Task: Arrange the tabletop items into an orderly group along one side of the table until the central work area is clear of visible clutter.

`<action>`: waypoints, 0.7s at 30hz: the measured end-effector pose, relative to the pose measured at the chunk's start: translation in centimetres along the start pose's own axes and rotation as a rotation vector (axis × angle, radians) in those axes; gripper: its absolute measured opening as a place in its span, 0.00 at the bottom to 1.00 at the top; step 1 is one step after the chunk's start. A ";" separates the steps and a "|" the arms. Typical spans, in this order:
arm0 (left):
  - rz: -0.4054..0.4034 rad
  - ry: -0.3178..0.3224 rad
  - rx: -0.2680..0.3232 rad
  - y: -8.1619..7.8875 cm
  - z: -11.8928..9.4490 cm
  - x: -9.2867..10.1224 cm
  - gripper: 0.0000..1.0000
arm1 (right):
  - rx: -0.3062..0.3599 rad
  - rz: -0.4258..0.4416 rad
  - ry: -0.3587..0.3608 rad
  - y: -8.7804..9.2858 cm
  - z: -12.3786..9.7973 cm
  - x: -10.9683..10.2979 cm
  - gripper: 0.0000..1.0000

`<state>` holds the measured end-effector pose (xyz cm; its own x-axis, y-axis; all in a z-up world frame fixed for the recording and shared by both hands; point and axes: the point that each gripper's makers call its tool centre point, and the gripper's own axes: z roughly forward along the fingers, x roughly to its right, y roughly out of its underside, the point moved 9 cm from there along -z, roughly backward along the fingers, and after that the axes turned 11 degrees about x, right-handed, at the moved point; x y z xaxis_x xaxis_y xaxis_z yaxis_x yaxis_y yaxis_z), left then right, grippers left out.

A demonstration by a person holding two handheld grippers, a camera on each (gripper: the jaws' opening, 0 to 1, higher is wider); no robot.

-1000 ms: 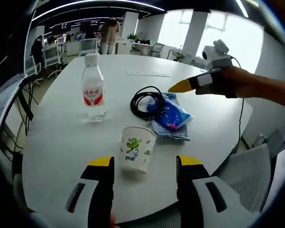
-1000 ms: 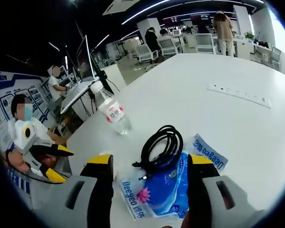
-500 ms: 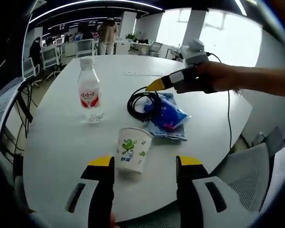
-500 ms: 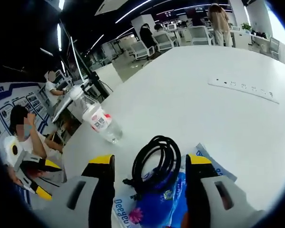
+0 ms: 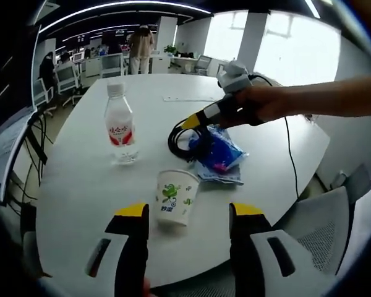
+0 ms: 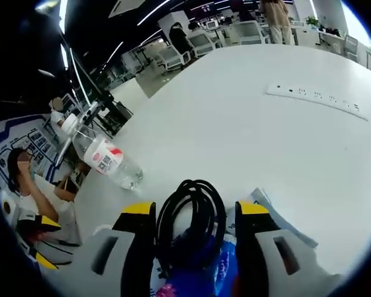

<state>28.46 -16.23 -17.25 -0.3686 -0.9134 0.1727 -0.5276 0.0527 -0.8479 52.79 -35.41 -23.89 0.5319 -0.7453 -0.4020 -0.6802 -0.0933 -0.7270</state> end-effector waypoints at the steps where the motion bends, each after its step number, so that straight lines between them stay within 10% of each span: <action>1: 0.000 -0.001 0.000 0.0 0.0 0.0 0.52 | -0.001 0.004 0.002 0.0 0.2 0.1 0.49; 21: 0.009 -0.005 -0.033 0.6 -0.4 0.4 0.51 | -0.064 -0.068 0.015 0.6 0.9 -0.2 0.39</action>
<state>27.71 -16.41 -17.45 -0.3702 -0.9146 0.1625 -0.5491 0.0743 -0.8325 52.75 -34.68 -24.72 0.5708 -0.7456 -0.3439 -0.6735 -0.1856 -0.7155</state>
